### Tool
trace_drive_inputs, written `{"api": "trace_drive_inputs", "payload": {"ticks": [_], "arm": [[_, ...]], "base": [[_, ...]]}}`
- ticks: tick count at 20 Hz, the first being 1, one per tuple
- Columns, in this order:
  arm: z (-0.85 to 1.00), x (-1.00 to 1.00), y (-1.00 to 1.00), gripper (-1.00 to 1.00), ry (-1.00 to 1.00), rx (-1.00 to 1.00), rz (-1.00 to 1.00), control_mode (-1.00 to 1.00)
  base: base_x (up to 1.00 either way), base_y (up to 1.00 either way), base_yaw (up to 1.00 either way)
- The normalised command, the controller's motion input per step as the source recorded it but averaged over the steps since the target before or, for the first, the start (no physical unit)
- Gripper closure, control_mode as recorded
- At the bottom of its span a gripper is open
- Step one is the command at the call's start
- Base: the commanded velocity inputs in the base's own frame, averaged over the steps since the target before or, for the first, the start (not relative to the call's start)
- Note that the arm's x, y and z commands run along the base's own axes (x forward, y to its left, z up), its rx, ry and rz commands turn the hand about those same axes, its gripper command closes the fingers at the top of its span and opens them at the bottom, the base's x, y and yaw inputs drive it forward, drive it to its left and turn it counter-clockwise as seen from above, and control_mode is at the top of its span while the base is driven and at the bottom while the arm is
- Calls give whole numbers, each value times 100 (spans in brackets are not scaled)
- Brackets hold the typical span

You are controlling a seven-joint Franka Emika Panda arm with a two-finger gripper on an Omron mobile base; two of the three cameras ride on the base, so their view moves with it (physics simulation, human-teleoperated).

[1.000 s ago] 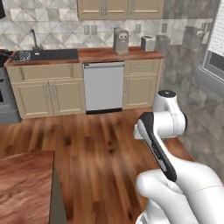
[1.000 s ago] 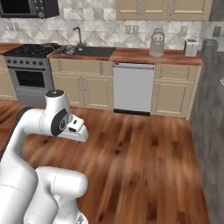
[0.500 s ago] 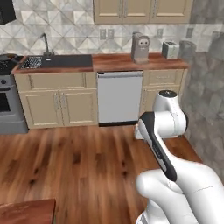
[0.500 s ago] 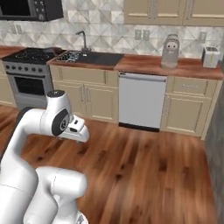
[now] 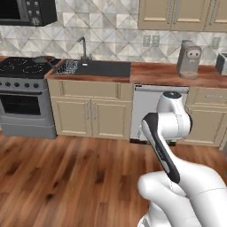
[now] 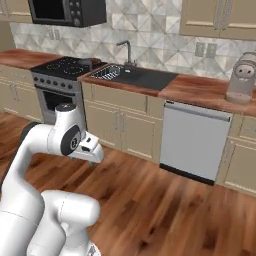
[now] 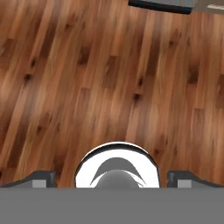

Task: Take the chicken drumsticks from the pan and place one on each plate on the dining counter.

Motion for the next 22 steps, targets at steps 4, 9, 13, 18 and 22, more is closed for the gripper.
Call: {"api": "trace_drive_inputs", "payload": {"ticks": [4, 9, 13, 18, 22], "arm": [[0, 0, 0, -100, 0, 0, 0, 100], [0, 0, 0, -100, 0, 0, 0, 100], [0, 0, 0, -100, 0, 0, 0, 100], [0, 0, 0, -100, 0, 0, 0, 100], [0, 0, 0, -100, 0, 0, 0, 100]], "base": [[100, 0, 44], [100, 0, 41], [100, 11, 8], [100, 29, -4], [83, 52, -42]]}}
